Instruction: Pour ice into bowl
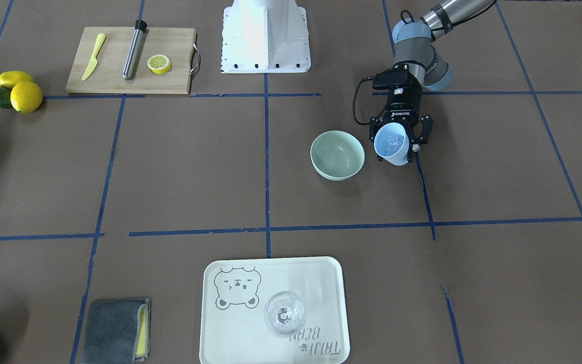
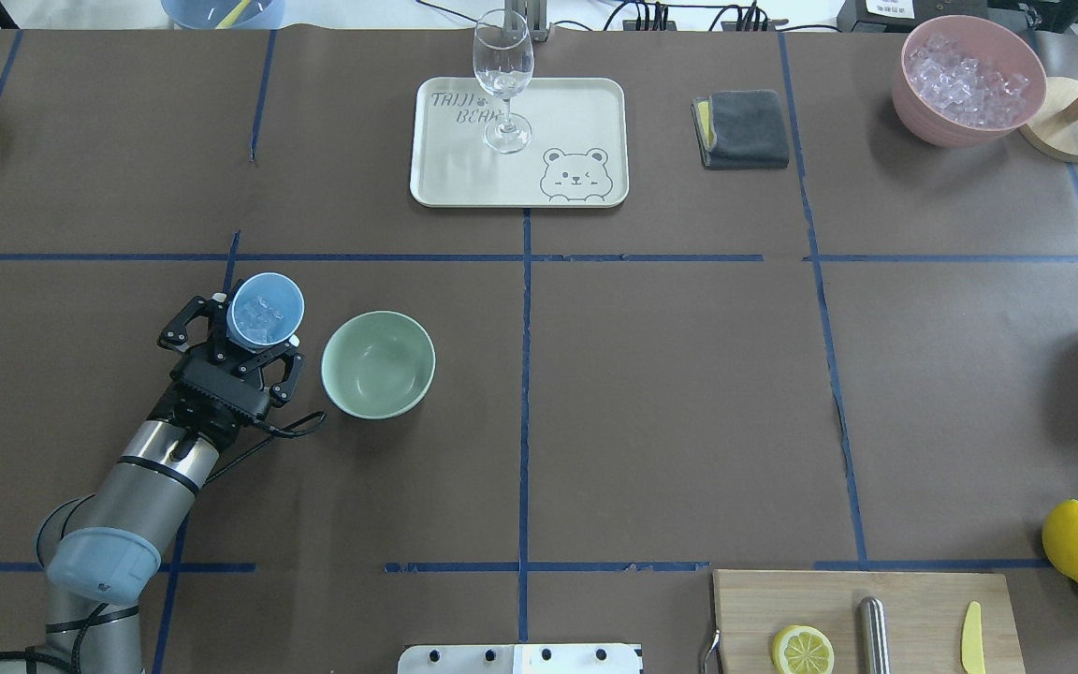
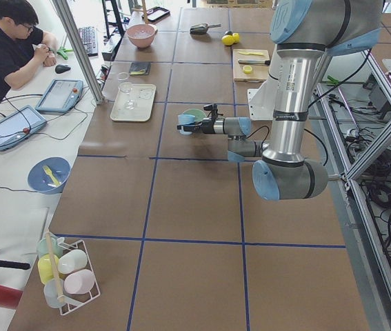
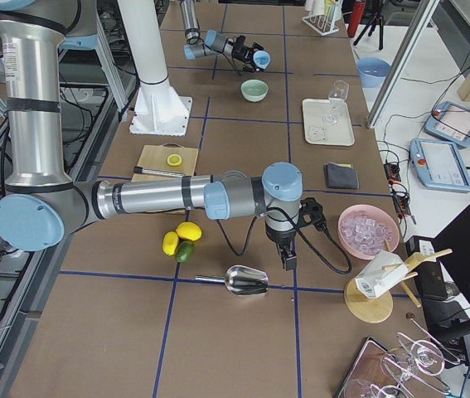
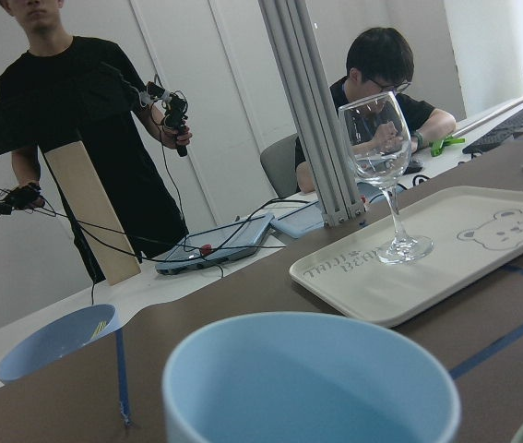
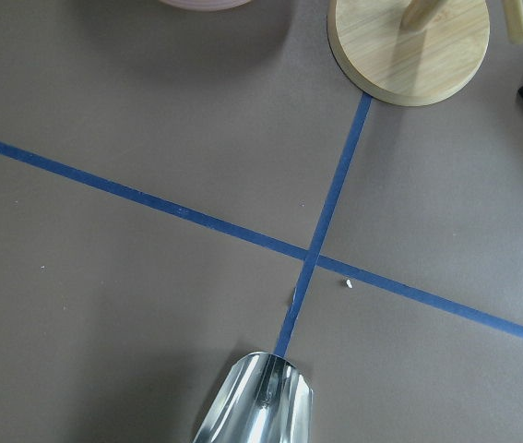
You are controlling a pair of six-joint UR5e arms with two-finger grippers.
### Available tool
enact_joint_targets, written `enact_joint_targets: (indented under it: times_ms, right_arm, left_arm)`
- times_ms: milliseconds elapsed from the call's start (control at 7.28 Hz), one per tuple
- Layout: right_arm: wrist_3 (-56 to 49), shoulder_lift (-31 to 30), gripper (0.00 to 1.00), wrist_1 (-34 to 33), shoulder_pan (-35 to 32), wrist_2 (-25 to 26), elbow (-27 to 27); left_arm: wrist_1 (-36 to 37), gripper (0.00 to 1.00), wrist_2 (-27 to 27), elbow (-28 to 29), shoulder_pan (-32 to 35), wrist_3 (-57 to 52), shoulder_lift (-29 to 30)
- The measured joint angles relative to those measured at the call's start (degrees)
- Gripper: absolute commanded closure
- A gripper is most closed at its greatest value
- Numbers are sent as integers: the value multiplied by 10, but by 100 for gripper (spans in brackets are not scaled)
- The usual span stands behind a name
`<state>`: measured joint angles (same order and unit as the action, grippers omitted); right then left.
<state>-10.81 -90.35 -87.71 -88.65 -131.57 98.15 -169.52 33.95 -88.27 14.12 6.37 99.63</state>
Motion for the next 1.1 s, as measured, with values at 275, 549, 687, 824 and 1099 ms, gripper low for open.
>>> enact_joint_targets:
  times_ms: [275, 549, 687, 824, 1099]
  right_arm:
    - [0, 0, 0, 0, -1, 0, -1]
    - [0, -1, 0, -1, -2, 0, -2]
    - [0, -1, 0, -1, -2, 0, -4]
    - [0, -1, 0, -1, -2, 0, -6]
    - [0, 0, 0, -1, -2, 0, -9]
  left_arm:
    - [4, 100, -12, 3, 0, -121, 3]
    - [32, 100, -39, 4, -1, -242, 28]
    - [59, 100, -54, 8, -3, -282, 45]
    - [83, 100, -66, 16, -6, -307, 55]
    - [102, 100, -81, 20, -9, -374, 61]
